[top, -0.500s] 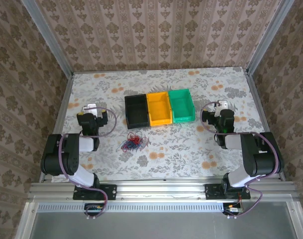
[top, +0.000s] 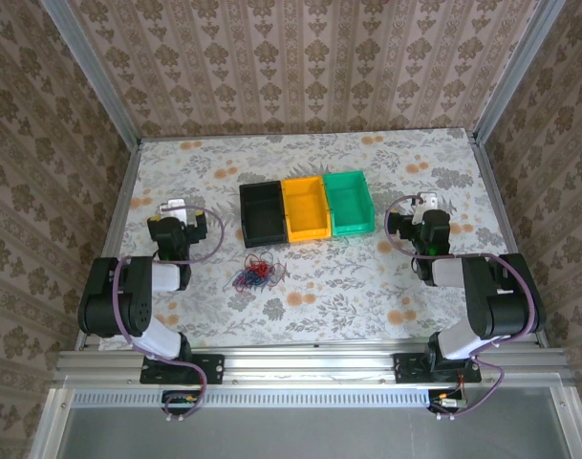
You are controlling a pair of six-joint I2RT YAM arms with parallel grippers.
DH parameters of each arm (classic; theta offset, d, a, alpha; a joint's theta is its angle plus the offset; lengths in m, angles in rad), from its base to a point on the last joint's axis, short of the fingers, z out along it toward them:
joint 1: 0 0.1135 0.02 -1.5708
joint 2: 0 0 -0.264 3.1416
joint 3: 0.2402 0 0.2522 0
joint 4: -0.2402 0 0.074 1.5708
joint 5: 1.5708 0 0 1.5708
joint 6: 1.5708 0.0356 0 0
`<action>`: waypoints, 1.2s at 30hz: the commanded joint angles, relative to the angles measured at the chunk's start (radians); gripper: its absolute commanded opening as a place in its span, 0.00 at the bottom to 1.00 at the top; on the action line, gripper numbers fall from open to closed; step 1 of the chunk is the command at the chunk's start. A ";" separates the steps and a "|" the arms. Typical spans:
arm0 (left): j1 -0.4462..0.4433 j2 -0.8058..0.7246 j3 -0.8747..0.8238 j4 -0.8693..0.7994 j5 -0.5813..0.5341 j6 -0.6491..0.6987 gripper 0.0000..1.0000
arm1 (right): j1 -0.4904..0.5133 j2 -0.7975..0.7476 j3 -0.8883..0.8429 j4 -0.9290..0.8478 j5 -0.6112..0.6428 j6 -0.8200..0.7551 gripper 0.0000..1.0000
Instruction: Untangle the cables
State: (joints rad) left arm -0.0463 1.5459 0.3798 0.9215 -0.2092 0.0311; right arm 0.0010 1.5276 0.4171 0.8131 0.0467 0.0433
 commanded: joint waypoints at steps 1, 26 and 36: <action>-0.007 0.009 -0.001 0.025 -0.012 0.007 1.00 | 0.005 0.003 -0.002 0.027 -0.013 -0.011 1.00; -0.004 0.005 0.004 0.013 0.029 0.018 1.00 | 0.005 0.000 -0.002 0.024 -0.015 -0.013 1.00; -0.203 -0.320 0.170 -0.533 -0.199 0.014 1.00 | 0.381 -0.296 0.316 -0.647 0.235 -0.056 1.00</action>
State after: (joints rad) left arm -0.1780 1.3003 0.4988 0.5808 -0.2890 0.0605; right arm 0.2798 1.2903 0.6422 0.3923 0.1997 -0.0128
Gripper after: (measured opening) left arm 0.996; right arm 0.999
